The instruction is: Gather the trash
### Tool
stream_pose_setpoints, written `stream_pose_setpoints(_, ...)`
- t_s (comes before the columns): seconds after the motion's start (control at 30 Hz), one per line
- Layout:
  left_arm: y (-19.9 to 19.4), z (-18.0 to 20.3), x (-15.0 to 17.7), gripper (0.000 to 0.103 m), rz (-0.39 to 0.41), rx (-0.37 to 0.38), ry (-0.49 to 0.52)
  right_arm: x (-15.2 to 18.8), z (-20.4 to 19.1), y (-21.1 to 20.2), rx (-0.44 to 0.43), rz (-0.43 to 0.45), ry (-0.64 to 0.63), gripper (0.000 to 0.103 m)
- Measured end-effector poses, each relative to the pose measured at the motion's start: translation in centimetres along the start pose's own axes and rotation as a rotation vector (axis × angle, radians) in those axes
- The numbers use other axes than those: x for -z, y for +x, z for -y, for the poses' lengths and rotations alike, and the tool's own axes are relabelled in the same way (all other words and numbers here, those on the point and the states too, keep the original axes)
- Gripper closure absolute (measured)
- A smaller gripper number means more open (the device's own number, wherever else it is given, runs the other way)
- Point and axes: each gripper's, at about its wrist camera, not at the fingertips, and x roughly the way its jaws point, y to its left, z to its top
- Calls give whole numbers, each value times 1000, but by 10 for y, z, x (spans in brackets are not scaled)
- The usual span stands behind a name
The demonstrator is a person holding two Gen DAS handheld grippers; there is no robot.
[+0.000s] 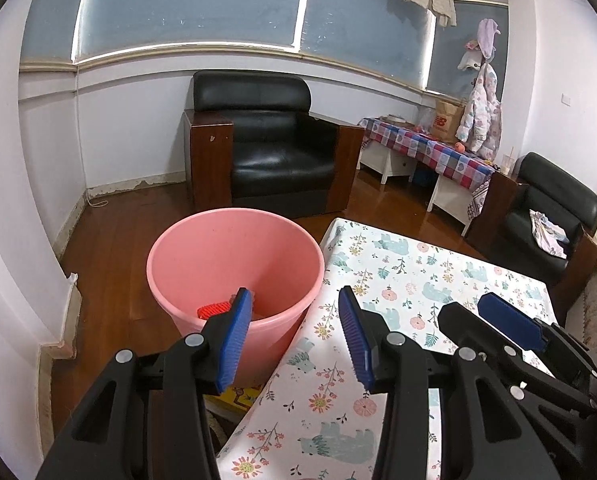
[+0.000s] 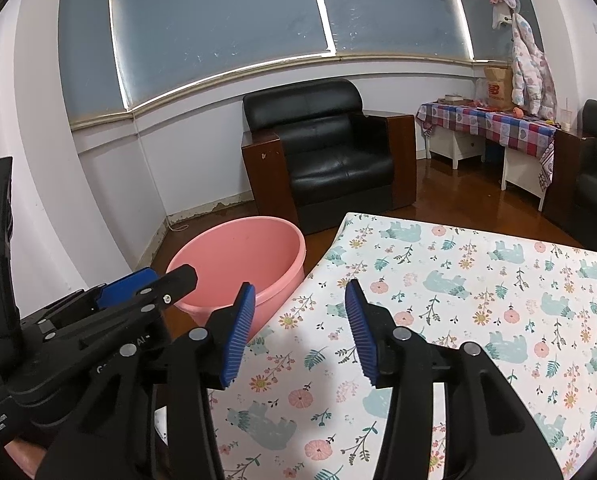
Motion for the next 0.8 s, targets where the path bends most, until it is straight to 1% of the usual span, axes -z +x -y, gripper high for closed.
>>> stream_pose_setpoints(0.8,-2,3,0,59,-3,0,0,3,3,-1,1,-8,2,55)
